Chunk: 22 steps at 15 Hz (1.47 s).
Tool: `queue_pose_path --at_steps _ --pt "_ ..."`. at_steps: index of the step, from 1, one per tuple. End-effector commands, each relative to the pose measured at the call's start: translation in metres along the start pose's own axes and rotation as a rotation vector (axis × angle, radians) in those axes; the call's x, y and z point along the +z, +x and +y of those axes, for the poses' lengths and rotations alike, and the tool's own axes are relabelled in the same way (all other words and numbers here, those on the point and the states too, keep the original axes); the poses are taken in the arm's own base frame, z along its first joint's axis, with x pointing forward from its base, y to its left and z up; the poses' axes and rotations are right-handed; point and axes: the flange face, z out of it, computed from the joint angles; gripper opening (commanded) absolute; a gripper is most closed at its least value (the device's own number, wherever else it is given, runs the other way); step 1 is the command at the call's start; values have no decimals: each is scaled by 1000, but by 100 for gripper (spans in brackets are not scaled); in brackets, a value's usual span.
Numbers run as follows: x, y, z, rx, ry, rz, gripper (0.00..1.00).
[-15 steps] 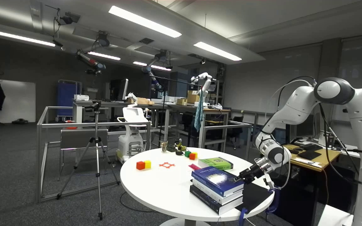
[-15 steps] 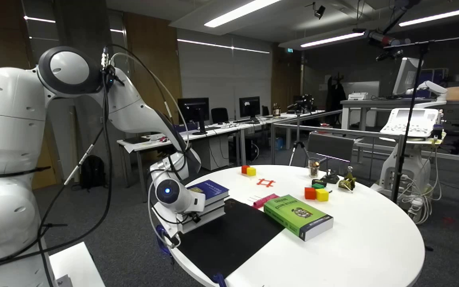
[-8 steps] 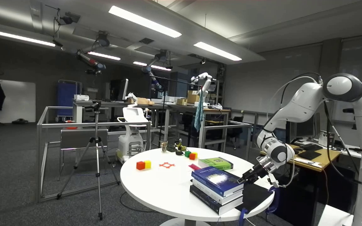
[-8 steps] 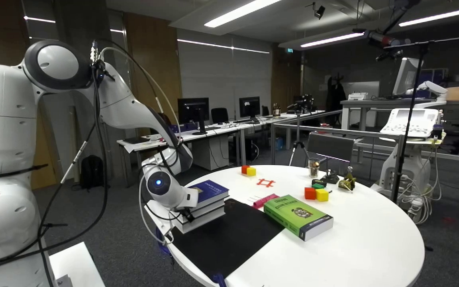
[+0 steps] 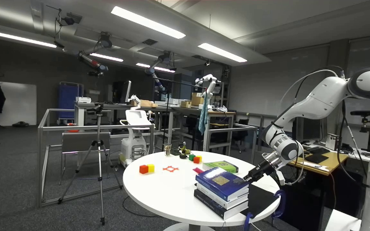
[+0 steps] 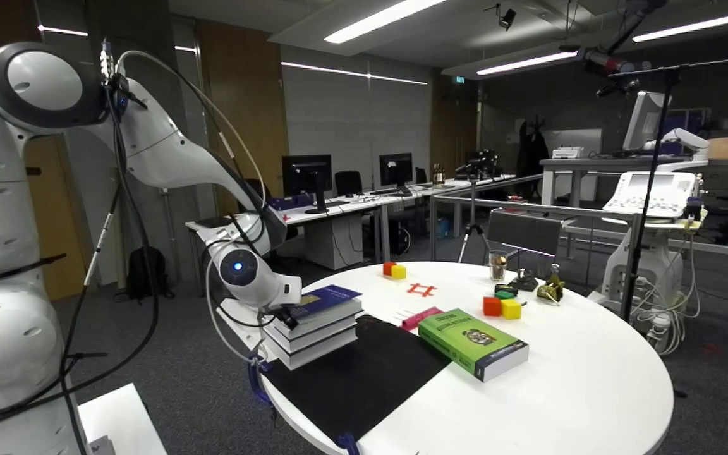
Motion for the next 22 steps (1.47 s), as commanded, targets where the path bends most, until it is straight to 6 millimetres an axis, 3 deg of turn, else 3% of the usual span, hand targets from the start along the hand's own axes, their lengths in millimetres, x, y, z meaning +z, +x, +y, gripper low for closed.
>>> queue_pose_path --at_steps 1,15,22 --pt "-26 7 -26 -37 -18 12 100" --pt "-71 24 -61 -156 -214 4 100" --pt "-82 16 -66 -126 -229 -184 100"
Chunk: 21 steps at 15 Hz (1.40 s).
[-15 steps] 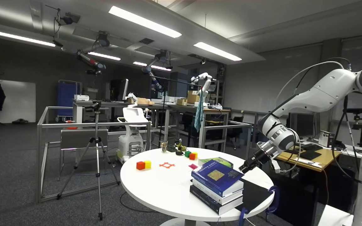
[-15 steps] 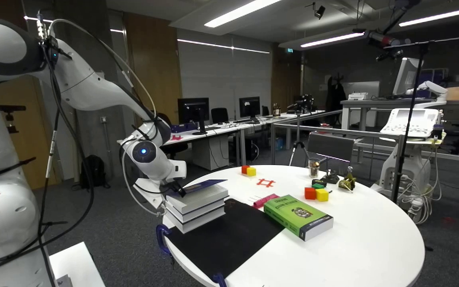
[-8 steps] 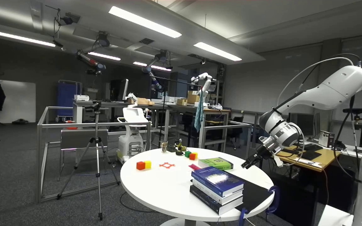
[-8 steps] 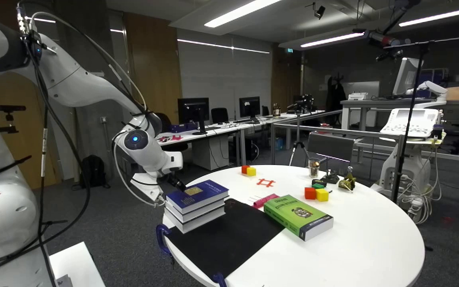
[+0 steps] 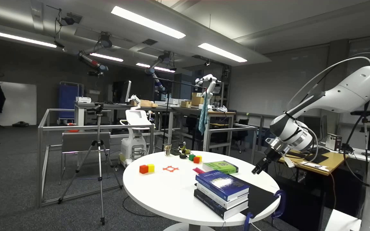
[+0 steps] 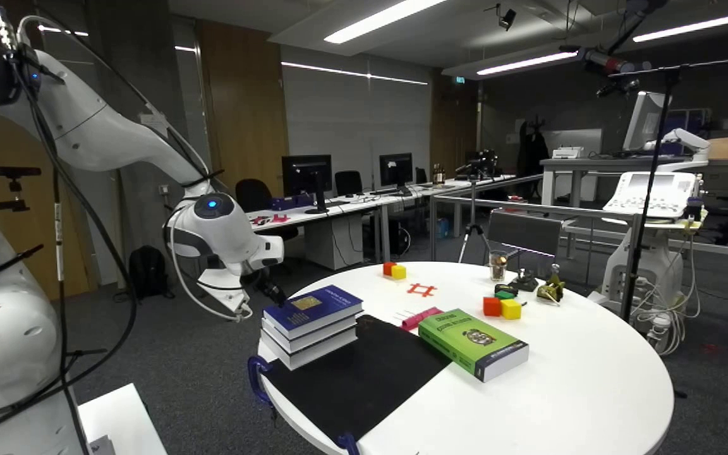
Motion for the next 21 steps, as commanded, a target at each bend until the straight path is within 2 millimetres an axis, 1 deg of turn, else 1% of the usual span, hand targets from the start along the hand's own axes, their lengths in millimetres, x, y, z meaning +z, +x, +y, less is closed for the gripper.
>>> queue_pose_path --at_steps 1,3,4,7,9,10,11,12,13,14,21 --pt "-16 11 2 10 -6 -79 100" --pt "-40 18 4 10 -16 -138 100" --pt "-58 17 5 13 -23 -170 100" --pt "-100 35 10 18 4 -242 100" --pt "-132 44 11 15 37 -267 100" --pt "-144 49 13 12 64 -271 100" --pt "-119 41 16 11 34 -266 100" --pt "-133 44 17 9 52 -262 100" --pt "-140 46 17 8 61 -257 100" --pt "-143 46 17 9 64 -253 100" --pt "-140 46 15 4 69 -259 100"
